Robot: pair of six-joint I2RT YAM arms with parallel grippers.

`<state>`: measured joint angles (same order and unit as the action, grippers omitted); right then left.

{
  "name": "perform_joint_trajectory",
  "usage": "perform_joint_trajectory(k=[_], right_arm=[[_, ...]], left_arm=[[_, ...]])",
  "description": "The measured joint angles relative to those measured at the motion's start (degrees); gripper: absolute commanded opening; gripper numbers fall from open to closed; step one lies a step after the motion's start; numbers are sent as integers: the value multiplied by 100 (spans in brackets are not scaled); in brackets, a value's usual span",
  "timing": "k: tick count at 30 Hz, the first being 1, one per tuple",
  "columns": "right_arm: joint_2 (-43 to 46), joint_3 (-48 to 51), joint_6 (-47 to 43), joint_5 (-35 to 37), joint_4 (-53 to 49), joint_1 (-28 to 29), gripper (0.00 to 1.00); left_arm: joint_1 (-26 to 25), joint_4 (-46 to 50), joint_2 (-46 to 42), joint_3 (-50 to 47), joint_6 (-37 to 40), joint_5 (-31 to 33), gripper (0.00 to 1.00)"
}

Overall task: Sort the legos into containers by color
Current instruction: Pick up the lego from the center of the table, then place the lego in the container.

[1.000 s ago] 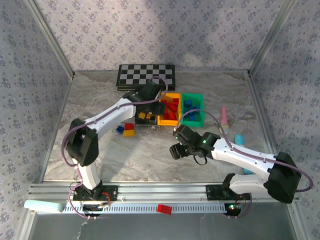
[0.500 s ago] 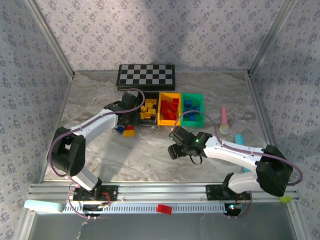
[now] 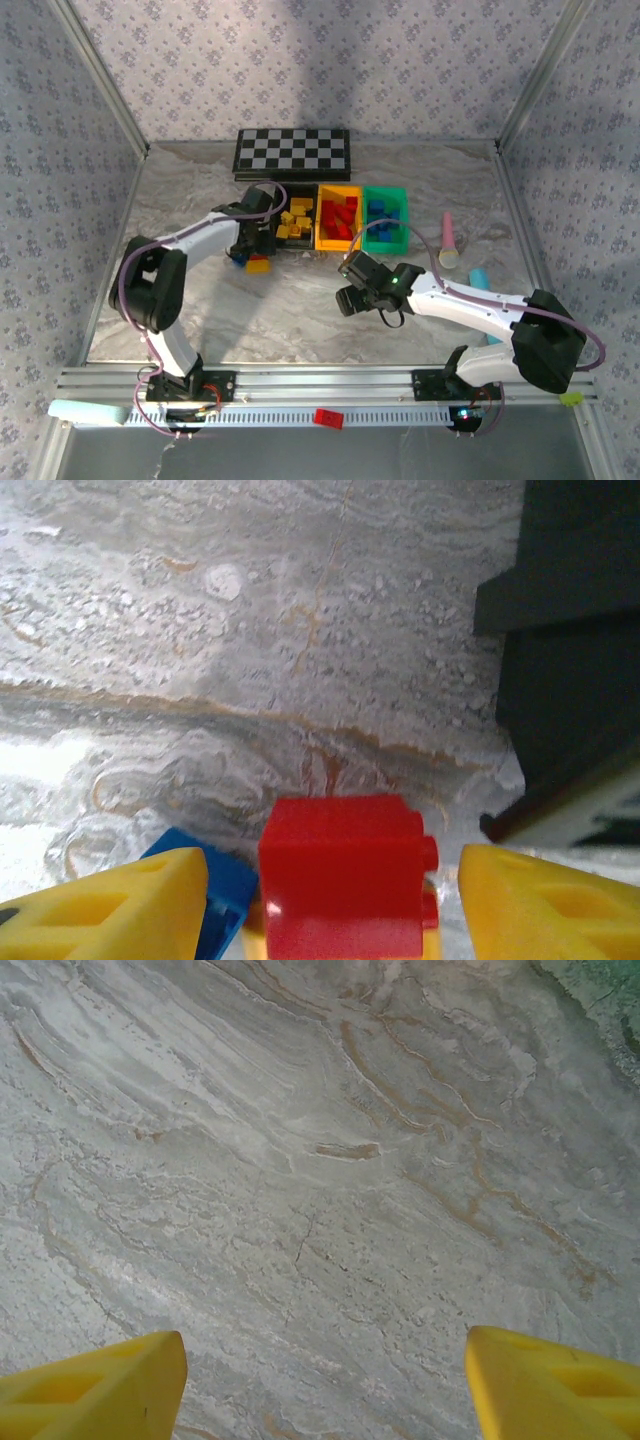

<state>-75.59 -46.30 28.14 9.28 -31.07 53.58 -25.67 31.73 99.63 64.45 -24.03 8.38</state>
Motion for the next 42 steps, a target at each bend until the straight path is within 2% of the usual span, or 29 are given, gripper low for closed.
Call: perform_joint_trajectory(k=[3,7,10,12,20,25,33,37,42], right_arm=[[2,7,0,2,0,-26,75],[2,15,0,22,0,-46,76],[9,20,0,44,0,-63,76],[24,31,0,55,0,-63,76],[243,79,17,153,-15,-103,76],[562,251,160,258,-37,-164,75],[1272,793,372,162,-61,-964,75],[1329,802,400,129,-28,-1040,75],[1480,977,396,15,94,-1141,76]], left_arm=[[-9,22,76,76,46,0,62],[-26,59,216,166,92,-22,53],[-33,59,358,205,149,-26,49],[-35,50,411,205,151,-22,41],[-98,70,354,225,175,-15,39],[-225,212,-133,243,170,7,39],[-743,280,-839,704,151,103,38],[-944,321,-789,1032,153,109,38],[-1266,411,-216,2006,153,133,38]])
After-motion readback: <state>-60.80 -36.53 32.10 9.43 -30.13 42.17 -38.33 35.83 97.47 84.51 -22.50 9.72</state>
